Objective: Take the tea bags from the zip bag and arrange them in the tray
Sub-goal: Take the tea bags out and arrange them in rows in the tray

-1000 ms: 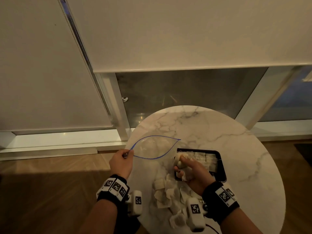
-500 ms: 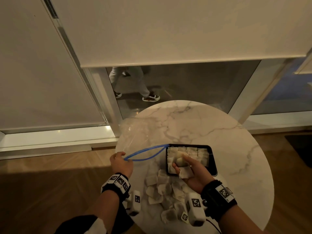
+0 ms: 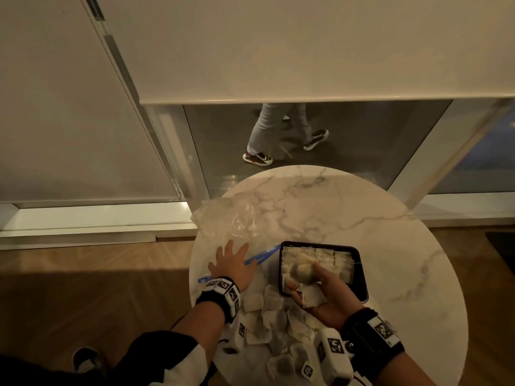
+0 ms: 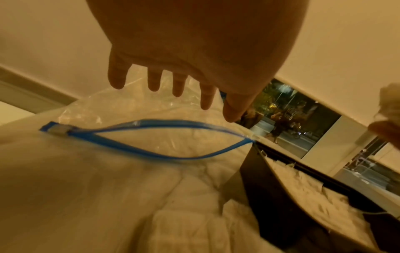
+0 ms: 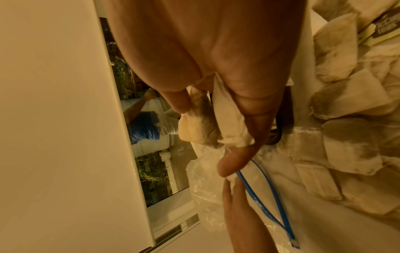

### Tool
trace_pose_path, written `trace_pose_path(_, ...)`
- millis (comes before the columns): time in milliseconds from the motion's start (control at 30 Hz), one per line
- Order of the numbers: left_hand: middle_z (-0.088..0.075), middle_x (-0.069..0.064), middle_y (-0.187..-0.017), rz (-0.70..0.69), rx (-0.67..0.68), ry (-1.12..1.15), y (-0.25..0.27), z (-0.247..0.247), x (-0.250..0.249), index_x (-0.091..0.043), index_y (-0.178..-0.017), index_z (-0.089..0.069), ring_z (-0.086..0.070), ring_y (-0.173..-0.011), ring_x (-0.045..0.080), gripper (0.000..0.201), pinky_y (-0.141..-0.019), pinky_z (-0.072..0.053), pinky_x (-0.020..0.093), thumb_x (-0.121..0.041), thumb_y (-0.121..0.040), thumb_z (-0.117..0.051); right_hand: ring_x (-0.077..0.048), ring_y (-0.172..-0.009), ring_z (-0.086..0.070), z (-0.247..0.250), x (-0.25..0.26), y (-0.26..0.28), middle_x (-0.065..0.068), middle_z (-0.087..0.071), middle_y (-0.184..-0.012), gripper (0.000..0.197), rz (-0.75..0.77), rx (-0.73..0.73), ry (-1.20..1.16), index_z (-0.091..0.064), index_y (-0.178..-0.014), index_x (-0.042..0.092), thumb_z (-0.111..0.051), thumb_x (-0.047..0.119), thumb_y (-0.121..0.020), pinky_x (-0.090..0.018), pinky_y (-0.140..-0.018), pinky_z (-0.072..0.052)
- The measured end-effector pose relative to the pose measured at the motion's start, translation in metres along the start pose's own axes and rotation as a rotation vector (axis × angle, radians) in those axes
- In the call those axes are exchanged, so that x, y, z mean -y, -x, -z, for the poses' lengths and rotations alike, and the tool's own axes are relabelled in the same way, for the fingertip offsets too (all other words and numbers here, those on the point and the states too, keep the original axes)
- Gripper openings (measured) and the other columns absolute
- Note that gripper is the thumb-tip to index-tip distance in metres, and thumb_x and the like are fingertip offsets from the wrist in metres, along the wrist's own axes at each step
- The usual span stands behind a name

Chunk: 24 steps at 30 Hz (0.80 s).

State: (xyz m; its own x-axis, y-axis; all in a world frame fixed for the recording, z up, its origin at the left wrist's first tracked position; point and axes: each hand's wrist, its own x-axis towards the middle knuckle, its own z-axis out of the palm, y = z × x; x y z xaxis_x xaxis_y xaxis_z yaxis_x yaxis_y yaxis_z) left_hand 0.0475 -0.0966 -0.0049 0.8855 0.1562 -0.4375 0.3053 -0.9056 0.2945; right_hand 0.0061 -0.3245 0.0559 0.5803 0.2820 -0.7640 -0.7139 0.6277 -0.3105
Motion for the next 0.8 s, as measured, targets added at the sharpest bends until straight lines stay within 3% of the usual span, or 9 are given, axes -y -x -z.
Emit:
trace_pose_path(167,0.000,-0.004,-0.167,0.038,0.145,-0.065,-0.005,-0.021,0.007,-0.051,-0.153,-0.014,-0.006,-0.151,0.035,0.066,-0.118,-0.017,0.061,-0.065,-0.094,-0.040,-0.039,-0.110,-0.058,-0.007,0.007,0.005,-0.020,-0.071,-0.106,0.042,-0.010,0.015,0.003,-0.059,-0.124,0.005,-0.051,0.037,-0.097,-0.045,-0.065,-0.059)
trace_pose_path(300,-0.002,-0.002,-0.167,0.027,0.174,-0.057,-0.004,-0.028,0.012,-0.052,-0.152,-0.012,-0.008,-0.151,0.036,0.072,-0.118,-0.017,0.061,-0.071,-0.089,-0.041,-0.036,-0.108,-0.054,-0.010,0.012,0.012,-0.018,-0.072,-0.097,0.042,0.002,0.044,0.043,-0.061,-0.120,0.005,-0.049,0.038,-0.098,-0.042,-0.069,-0.057)
trace_pose_path(367,-0.006,-0.001,-0.166,0.028,0.153,-0.048,-0.002,-0.028,0.009,-0.048,-0.152,-0.017,-0.011,-0.150,0.035,0.073,-0.117,-0.016,0.063,-0.069,-0.087,-0.043,-0.038,-0.110,-0.057,-0.008,0.014,0.011,-0.017,-0.072,-0.102,0.043,0.005,0.041,0.096,-0.061,-0.121,0.006,-0.048,0.039,-0.098,-0.043,-0.072,-0.055)
trace_pose_path(533,-0.028,-0.001,-0.158,-0.001,-0.036,-0.006,0.008,-0.012,-0.008,-0.036,-0.145,-0.039,-0.020,-0.146,0.028,0.059,-0.117,-0.019,0.058,-0.052,-0.089,-0.050,-0.038,-0.112,-0.053,0.001,0.016,0.007,-0.019,-0.064,-0.114,0.053,0.004,0.056,0.182,-0.063,-0.120,0.003,-0.048,0.047,-0.094,-0.040,-0.068,-0.051)
trace_pose_path(600,-0.044,-0.002,-0.146,-0.098,-0.198,0.091,0.017,-0.005,-0.018,-0.028,-0.137,-0.052,-0.032,-0.137,0.023,0.047,-0.114,-0.031,0.044,-0.040,-0.091,-0.054,-0.037,-0.106,-0.052,0.002,0.017,0.007,-0.020,-0.062,-0.111,0.054,0.010,0.078,0.205,-0.068,-0.110,0.001,-0.048,0.049,-0.093,-0.038,-0.066,-0.049)
trace_pose_path(667,-0.056,-0.003,-0.127,-0.219,-0.286,0.299,0.029,-0.001,-0.030,-0.022,-0.122,-0.062,-0.046,-0.121,0.016,0.030,-0.101,-0.041,0.030,-0.029,-0.093,-0.058,-0.037,-0.100,-0.052,0.004,0.017,0.008,-0.022,-0.063,-0.106,0.053,0.018,0.097,0.201,-0.072,-0.097,0.000,-0.048,0.047,-0.093,-0.037,-0.065,-0.047)
trace_pose_path(733,-0.063,-0.004,-0.114,-0.256,-0.158,0.576,0.042,-0.001,-0.042,-0.022,-0.114,-0.066,-0.057,-0.107,0.013,0.021,-0.092,-0.048,0.026,-0.028,-0.096,-0.058,-0.036,-0.096,-0.054,0.004,0.016,0.010,-0.023,-0.064,-0.105,0.048,0.016,0.106,0.191,-0.073,-0.097,0.003,-0.049,0.043,-0.094,-0.036,-0.065,-0.047)
trace_pose_path(800,-0.067,-0.002,-0.112,-0.209,0.109,0.881,0.053,-0.007,-0.053,-0.024,-0.116,-0.067,-0.064,-0.104,0.016,0.023,-0.091,-0.053,0.032,-0.035,-0.099,-0.055,-0.034,-0.088,-0.057,0.004,0.014,0.009,-0.023,-0.063,-0.104,0.046,0.016,0.118,0.184,-0.076,-0.098,0.004,-0.048,0.041,-0.095,-0.036,-0.066,-0.047)
